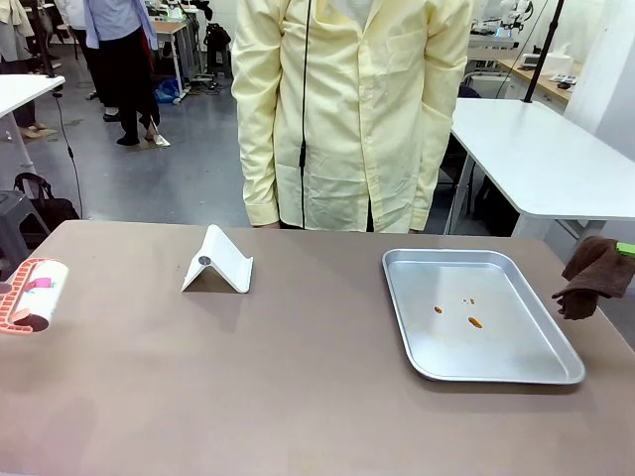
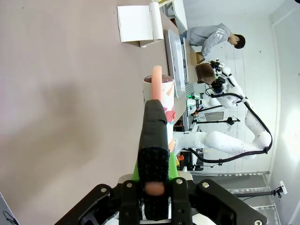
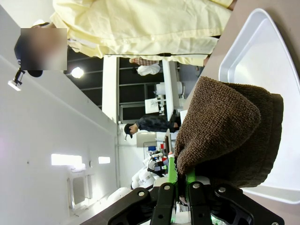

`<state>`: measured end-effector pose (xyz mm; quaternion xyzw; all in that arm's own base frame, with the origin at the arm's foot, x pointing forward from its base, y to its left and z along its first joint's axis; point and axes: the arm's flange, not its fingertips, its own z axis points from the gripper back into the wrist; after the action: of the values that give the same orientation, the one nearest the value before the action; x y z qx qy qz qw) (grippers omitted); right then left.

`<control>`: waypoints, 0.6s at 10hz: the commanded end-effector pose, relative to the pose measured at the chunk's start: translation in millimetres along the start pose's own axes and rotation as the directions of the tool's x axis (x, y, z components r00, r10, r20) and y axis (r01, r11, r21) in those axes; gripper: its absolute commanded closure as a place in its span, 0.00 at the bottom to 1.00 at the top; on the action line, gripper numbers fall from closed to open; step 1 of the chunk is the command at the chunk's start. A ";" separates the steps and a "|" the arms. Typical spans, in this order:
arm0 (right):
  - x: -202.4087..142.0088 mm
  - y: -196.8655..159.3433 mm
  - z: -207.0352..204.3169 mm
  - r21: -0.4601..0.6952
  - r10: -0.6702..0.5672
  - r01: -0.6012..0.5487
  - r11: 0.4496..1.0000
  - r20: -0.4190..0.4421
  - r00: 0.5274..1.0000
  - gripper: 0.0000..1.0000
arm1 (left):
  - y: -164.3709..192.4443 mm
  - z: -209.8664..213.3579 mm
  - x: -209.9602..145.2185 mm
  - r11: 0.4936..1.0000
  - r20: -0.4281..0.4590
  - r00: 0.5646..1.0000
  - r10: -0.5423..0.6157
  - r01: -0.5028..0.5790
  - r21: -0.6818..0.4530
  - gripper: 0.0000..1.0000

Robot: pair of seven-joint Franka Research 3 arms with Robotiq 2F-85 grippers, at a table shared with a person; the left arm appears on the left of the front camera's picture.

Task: Clean the surface of the table.
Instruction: Clean the area not pointed to by the person.

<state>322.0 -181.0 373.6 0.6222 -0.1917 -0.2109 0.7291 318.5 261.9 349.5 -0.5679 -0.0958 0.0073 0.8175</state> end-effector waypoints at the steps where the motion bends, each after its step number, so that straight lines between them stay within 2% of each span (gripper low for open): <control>1: -0.7 6.4 0.2 -0.011 -0.014 0.014 1.000 0.004 1.000 1.00 | -4.7 -0.5 -1.8 1.000 -0.001 1.000 -0.006 0.006 0.003 0.78; 4: -0.7 6.4 0.2 -0.011 -0.014 0.014 1.000 0.004 1.000 1.00 | -4.7 -0.5 -1.8 1.000 -0.001 1.000 -0.006 0.006 0.003 0.78; 5: 0.0 0.0 0.0 0.000 0.000 0.000 1.000 0.000 1.000 0.93 | -4.7 -0.5 -1.8 1.000 -0.001 1.000 -0.006 0.006 0.003 0.78; 6: -6.3 9.6 -8.5 -0.060 0.054 -0.055 0.997 -0.019 0.998 0.93 | -4.7 -0.5 -1.8 1.000 -0.001 1.000 -0.006 0.006 0.003 0.78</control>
<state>322.8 -179.4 373.4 0.6172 -0.1910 -0.2060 0.7350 318.5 261.9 349.5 -0.5679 -0.0958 0.0073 0.8175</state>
